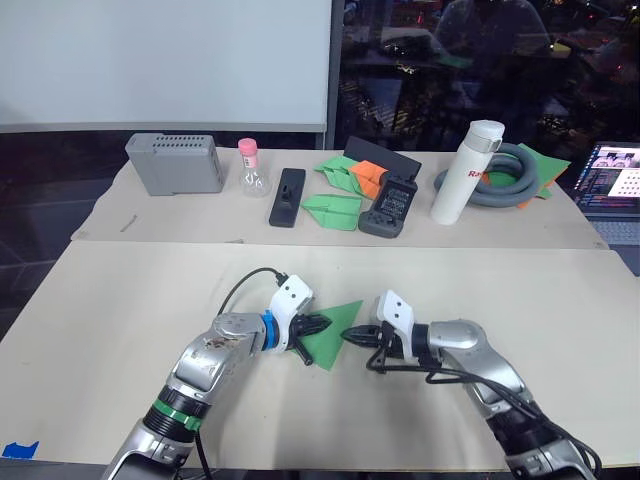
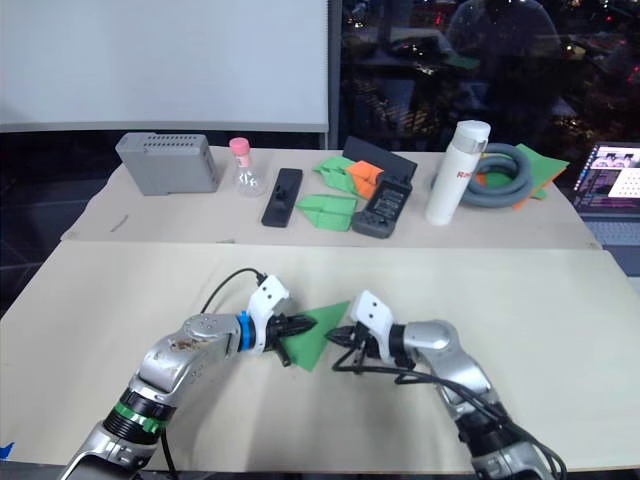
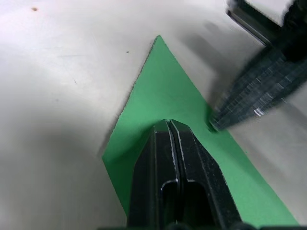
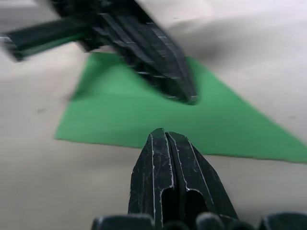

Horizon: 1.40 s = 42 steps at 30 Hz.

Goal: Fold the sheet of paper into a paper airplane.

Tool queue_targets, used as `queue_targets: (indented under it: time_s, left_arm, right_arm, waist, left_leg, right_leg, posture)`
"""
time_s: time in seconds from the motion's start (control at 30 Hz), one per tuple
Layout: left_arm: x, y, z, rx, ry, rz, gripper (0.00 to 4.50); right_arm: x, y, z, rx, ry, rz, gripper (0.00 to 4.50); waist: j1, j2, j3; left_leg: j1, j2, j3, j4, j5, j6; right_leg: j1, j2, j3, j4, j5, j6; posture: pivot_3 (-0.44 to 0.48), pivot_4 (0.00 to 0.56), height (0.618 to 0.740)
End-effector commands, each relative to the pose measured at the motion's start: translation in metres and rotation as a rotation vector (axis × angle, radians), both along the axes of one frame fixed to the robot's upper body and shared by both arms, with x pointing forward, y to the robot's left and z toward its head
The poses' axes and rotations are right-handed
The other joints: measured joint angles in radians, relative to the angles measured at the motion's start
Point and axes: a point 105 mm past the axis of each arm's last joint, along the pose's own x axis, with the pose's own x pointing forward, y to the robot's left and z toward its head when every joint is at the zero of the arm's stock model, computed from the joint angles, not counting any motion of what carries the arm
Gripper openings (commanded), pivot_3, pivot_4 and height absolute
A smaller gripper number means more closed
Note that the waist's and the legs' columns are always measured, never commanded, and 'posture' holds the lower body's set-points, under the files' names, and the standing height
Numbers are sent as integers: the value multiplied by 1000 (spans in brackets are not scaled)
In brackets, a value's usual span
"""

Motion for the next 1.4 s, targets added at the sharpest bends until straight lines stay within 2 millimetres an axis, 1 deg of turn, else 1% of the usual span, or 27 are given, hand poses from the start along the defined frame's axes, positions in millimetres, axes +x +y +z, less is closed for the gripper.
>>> queue_targets:
  time_s: [0.03, 0.13, 0.3, 0.43, 0.77, 0.83, 1.0, 1.1, 1.23, 1.4]
  left_arm:
    - [-4, -4, -7, 27, 1, -18, 35]
    - [-4, -6, -8, 44, 3, -29, 35]
    - [-11, -10, -9, 48, 17, -71, 35]
    - [-11, -10, -7, 52, 15, -73, 35]
    - [-11, -6, -6, 58, 18, -67, 35]
    - [-10, -5, -6, 57, 17, -64, 35]
    - [-6, -10, -1, 36, 11, -55, 35]
    - [-4, -9, 0, 30, 11, -47, 35]
    - [-1, -7, -2, 28, 18, -34, 35]
    - [-2, -4, -9, 68, 24, -40, 35]
  right_arm:
    - [-13, 3, -27, -40, 95, -2, 0]
    - [-2, -1, -29, -26, 75, -73, 0]
    - [16, -17, -18, -21, 26, -137, 0]
    - [31, -27, -11, -18, -22, -190, 0]
    - [66, -35, -8, -37, -117, -304, 0]
    - [69, -35, -9, -38, -116, -308, 0]
    - [65, -33, -16, -44, -95, -279, 0]
    - [59, -33, -16, -22, -98, -266, 0]
    - [42, -25, -11, 45, -99, -203, 0]
    - [21, -13, -20, 48, -62, -139, 0]
  waist:
    - [1, 0, 0]
    - [-1, 0, 0]
    - [-4, 0, 0]
    - [1, 0, 0]
    - [-1, 0, 0]
    - [-2, 0, 0]
    - [-2, 0, 0]
    - [0, 0, 0]
    - [2, 0, 0]
    - [0, 0, 0]
  left_leg:
    - [1, 0, 0, 0, 0, 0]
    - [3, 1, 0, 0, 0, 0]
    - [4, 1, 0, 0, 0, -1]
    - [4, 1, 0, 0, 0, 0]
    - [4, 1, 0, 0, 0, -1]
    - [4, 1, 0, 0, 1, -1]
    - [4, 1, 0, 0, 0, -1]
    - [4, 1, 0, 0, 0, -1]
    - [3, 1, -1, 0, 0, 0]
    - [2, 1, -1, -1, 0, 0]
  right_leg:
    - [1, 0, 0, 0, 0, 0]
    - [3, 0, 0, 0, 0, 0]
    - [3, 0, 0, 0, 0, 0]
    - [3, 0, 0, 0, 0, 0]
    - [3, 0, 1, 0, 0, 0]
    - [3, 0, 1, 0, 0, 0]
    - [3, 0, 1, 0, 0, 0]
    - [3, -1, 1, 0, 0, 0]
    - [3, -1, 2, 0, 0, 0]
    - [2, -1, 2, 0, 0, 0]
  posture:
    - [0, 150, 740]
    - [0, 150, 740]
    - [0, 150, 740]
    - [0, 150, 740]
    - [0, 150, 740]
    - [0, 150, 740]
    - [0, 150, 740]
    - [0, 150, 740]
    - [0, 150, 740]
    - [0, 150, 740]
